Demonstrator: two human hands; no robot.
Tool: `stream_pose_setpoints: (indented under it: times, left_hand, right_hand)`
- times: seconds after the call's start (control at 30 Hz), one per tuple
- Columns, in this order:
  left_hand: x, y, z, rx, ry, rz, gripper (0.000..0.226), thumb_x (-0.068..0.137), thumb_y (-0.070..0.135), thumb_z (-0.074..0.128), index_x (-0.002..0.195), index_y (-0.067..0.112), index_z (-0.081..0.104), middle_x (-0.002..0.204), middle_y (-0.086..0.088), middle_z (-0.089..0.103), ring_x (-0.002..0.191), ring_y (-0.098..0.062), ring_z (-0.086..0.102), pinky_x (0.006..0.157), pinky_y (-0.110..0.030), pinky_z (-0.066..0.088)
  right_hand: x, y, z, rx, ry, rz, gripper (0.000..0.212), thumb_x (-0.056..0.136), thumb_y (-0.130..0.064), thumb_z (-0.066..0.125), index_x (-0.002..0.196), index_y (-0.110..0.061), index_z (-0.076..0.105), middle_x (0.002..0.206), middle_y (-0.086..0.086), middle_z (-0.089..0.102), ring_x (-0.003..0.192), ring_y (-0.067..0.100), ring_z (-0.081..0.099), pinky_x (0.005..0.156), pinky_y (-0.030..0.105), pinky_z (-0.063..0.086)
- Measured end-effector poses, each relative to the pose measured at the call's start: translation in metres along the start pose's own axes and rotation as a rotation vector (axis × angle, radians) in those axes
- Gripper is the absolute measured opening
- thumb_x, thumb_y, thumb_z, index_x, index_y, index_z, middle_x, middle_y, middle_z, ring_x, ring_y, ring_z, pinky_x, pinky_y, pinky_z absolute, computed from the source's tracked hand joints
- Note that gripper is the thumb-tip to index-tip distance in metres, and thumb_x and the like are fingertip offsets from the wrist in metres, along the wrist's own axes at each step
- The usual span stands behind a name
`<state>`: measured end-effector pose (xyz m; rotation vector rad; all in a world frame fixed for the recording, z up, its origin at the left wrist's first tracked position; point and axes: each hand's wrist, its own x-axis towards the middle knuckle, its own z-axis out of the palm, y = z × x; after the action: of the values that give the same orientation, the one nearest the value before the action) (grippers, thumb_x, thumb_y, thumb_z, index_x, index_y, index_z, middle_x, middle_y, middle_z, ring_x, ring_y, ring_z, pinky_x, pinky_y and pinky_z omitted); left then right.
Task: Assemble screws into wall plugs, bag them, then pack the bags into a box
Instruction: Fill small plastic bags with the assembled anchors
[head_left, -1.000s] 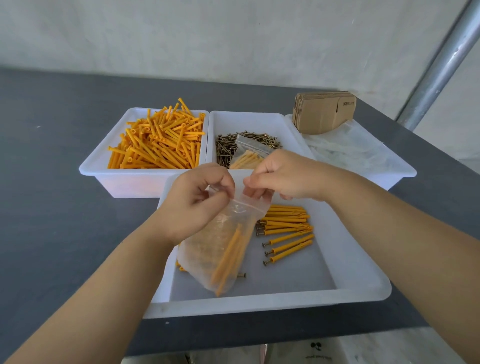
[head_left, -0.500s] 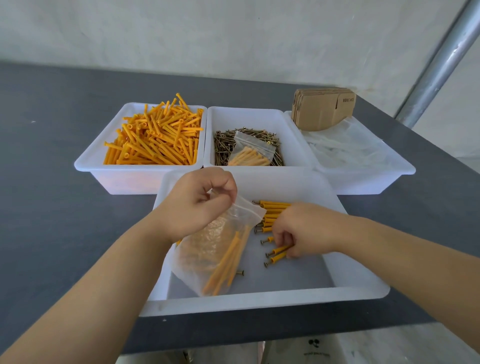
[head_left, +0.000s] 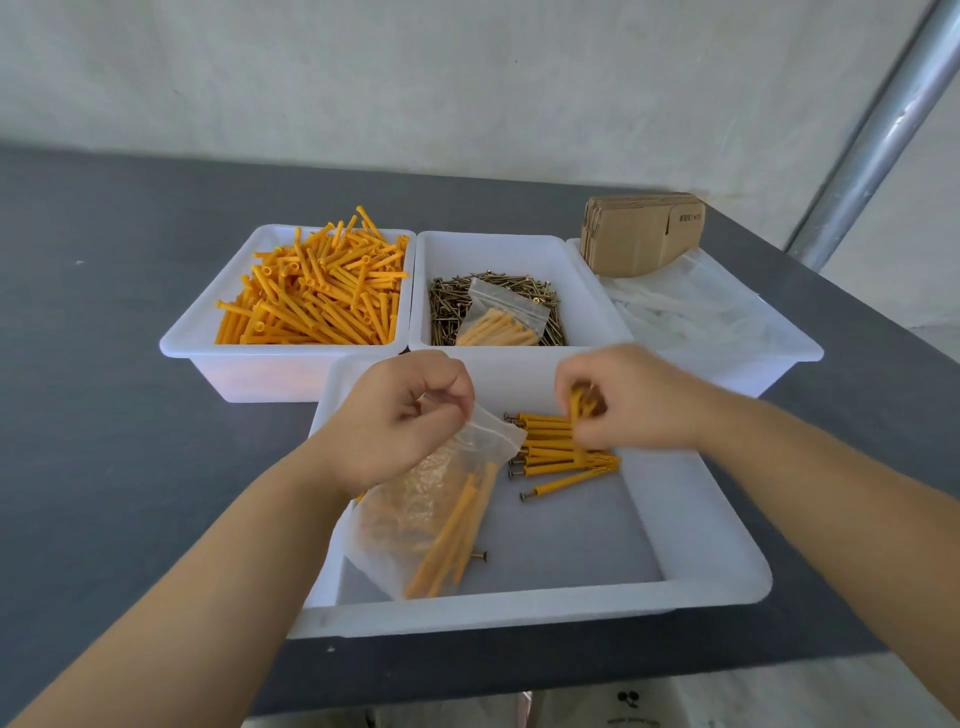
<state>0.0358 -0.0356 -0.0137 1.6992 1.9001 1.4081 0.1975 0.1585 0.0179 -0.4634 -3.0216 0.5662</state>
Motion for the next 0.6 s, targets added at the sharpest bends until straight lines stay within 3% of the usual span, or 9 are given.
stream_pose_setpoints:
  times: [0.1, 0.2, 0.33, 0.43, 0.5, 0.6]
  left_hand:
    - [0.0, 0.0, 0.0, 0.005, -0.01, 0.014, 0.016, 0.074, 0.005, 0.05, 0.075, 0.009, 0.066, 0.076, -0.003, 0.06, 0.074, -0.019, 0.055, 0.066, -0.03, 0.045]
    - [0.001, 0.002, 0.0, 0.003, -0.01, 0.054, 0.017, 0.075, 0.003, 0.05, 0.075, 0.009, 0.066, 0.078, -0.004, 0.06, 0.075, -0.02, 0.056, 0.067, -0.036, 0.046]
    - [-0.001, 0.005, 0.001, -0.042, -0.003, 0.064, 0.018, 0.076, 0.004, 0.05, 0.074, 0.012, 0.066, 0.079, -0.004, 0.06, 0.076, -0.021, 0.055, 0.067, -0.04, 0.045]
    - [-0.002, 0.006, -0.002, -0.073, 0.042, 0.054, 0.017, 0.075, 0.016, 0.051, 0.074, 0.012, 0.067, 0.079, -0.006, 0.058, 0.075, -0.021, 0.055, 0.069, -0.036, 0.044]
    - [-0.002, 0.006, -0.004, -0.07, 0.07, 0.046, 0.016, 0.076, 0.012, 0.051, 0.074, 0.01, 0.067, 0.079, -0.006, 0.059, 0.076, -0.019, 0.056, 0.072, -0.033, 0.044]
    - [-0.001, 0.006, -0.003, -0.06, 0.08, 0.041, 0.018, 0.075, 0.002, 0.05, 0.073, 0.01, 0.066, 0.078, -0.004, 0.059, 0.075, -0.016, 0.055, 0.071, -0.032, 0.043]
  right_hand:
    - [0.007, 0.003, -0.028, 0.501, 0.17, 0.071, 0.016, 0.08, 0.001, 0.069, 0.082, -0.015, 0.066, 0.068, 0.0, 0.072, 0.056, 0.009, 0.065, 0.049, 0.022, 0.046]
    - [0.02, -0.006, -0.034, 0.841, 0.103, 0.074, 0.011, 0.085, 0.006, 0.068, 0.086, -0.006, 0.067, 0.073, 0.011, 0.071, 0.067, 0.019, 0.07, 0.049, 0.023, 0.048]
    - [0.039, -0.029, -0.019, 0.813, -0.133, 0.065, 0.012, 0.084, 0.004, 0.07, 0.091, -0.005, 0.068, 0.074, 0.008, 0.071, 0.069, 0.017, 0.071, 0.051, 0.021, 0.05]
    - [0.049, -0.045, -0.006, 0.759, -0.333, 0.058, 0.013, 0.086, 0.001, 0.07, 0.096, -0.006, 0.069, 0.076, 0.007, 0.069, 0.068, 0.012, 0.067, 0.053, 0.022, 0.051]
    - [0.052, -0.05, -0.003, 0.704, -0.442, 0.059, 0.01, 0.088, -0.003, 0.069, 0.095, -0.009, 0.071, 0.077, 0.004, 0.067, 0.067, 0.009, 0.063, 0.053, 0.022, 0.05]
    - [0.052, -0.049, -0.008, 0.512, -0.419, 0.054, 0.016, 0.091, -0.005, 0.062, 0.092, -0.014, 0.075, 0.076, -0.004, 0.07, 0.068, 0.003, 0.064, 0.052, 0.022, 0.048]
